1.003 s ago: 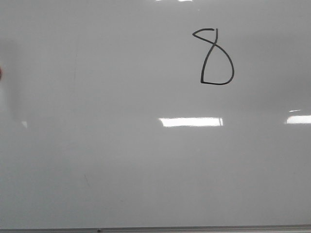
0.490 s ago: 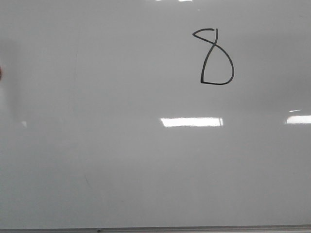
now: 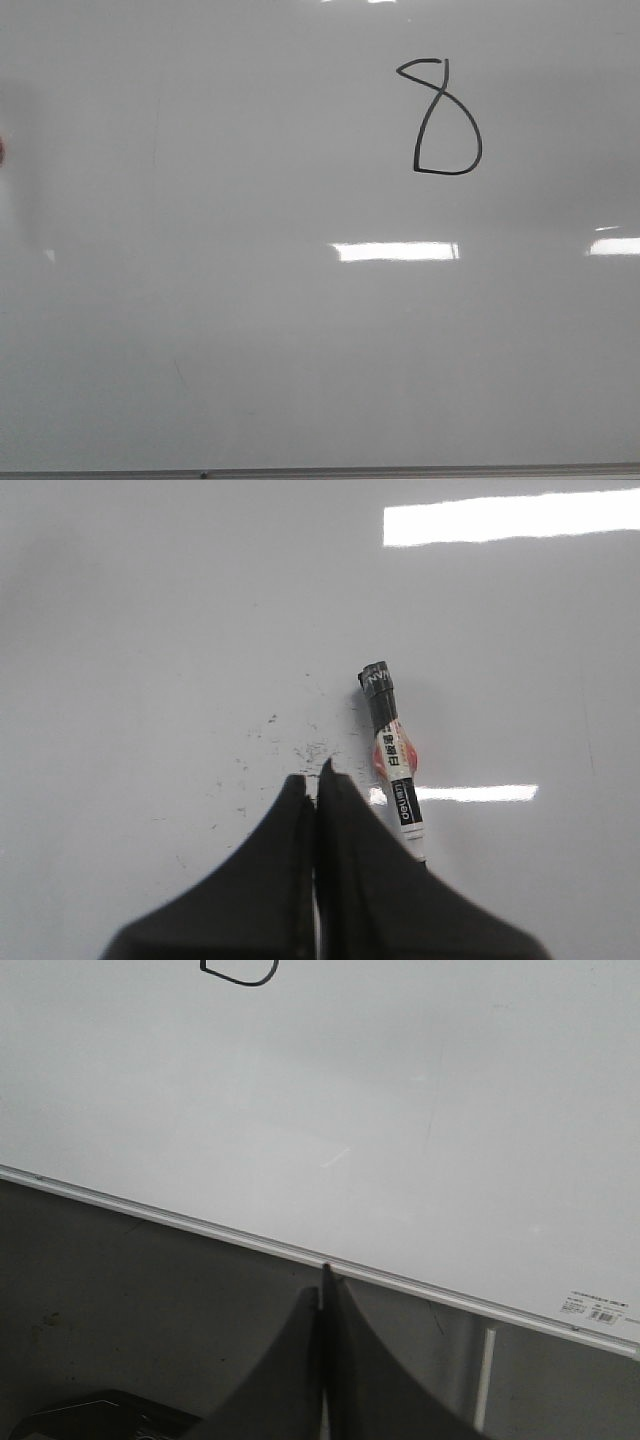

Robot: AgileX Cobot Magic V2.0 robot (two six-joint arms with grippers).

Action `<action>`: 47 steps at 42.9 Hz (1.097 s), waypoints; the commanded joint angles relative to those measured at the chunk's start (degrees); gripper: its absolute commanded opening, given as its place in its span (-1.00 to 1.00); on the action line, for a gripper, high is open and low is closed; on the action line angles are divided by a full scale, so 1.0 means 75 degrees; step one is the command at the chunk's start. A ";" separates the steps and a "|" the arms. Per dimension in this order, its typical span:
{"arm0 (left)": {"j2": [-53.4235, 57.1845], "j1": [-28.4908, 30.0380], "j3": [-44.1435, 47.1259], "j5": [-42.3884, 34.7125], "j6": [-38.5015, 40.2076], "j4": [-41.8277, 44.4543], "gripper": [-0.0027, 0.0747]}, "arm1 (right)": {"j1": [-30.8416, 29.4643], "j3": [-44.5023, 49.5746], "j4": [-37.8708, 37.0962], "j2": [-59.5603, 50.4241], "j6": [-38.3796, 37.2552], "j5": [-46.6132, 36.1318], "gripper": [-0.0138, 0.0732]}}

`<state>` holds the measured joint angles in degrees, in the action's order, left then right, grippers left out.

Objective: Write number 8 on whiteboard

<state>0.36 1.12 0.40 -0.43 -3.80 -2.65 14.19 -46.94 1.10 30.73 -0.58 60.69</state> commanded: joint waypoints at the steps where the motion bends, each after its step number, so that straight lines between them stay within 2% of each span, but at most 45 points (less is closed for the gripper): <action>1: 0.0110 0.0020 0.0103 -0.0671 0.0016 -0.0010 -0.98 | -0.0055 -0.0178 -0.0038 0.0049 0.0077 -0.0444 -0.84; 15: 0.0110 0.0020 0.0103 -0.0671 0.0016 -0.0010 -0.98 | -0.0159 -0.0099 -0.0146 -0.0246 0.0077 -0.0524 -0.84; 19: 0.0110 0.0020 0.0103 -0.0671 0.0016 -0.0010 -0.98 | -0.0637 0.0415 -0.0146 -0.0810 0.0077 -0.1385 -0.84; 28: 0.0110 0.0020 0.0103 -0.0671 0.0016 -0.0010 -0.98 | -0.1837 0.2764 -0.0186 -0.2631 0.0077 -0.4613 -0.84; 33: 0.0110 0.0020 0.0103 -0.0671 0.0016 -0.0010 -0.98 | -0.1940 0.4011 -0.0186 -0.3396 0.0077 -0.5926 -0.84; 40: 0.0110 0.0020 0.0103 -0.0671 0.0016 -0.0010 -0.99 | -0.1940 0.5270 -0.0146 -0.4162 0.0077 -0.6946 -0.84; 47: 0.0110 0.0020 0.0103 -0.0671 0.0016 -0.0010 -0.98 | -0.1940 0.6146 -0.0146 -0.4312 0.0077 -0.8029 -0.84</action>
<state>0.36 1.12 0.40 -0.52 -3.80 -2.65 -0.01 -1.77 0.49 -0.55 -0.58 10.24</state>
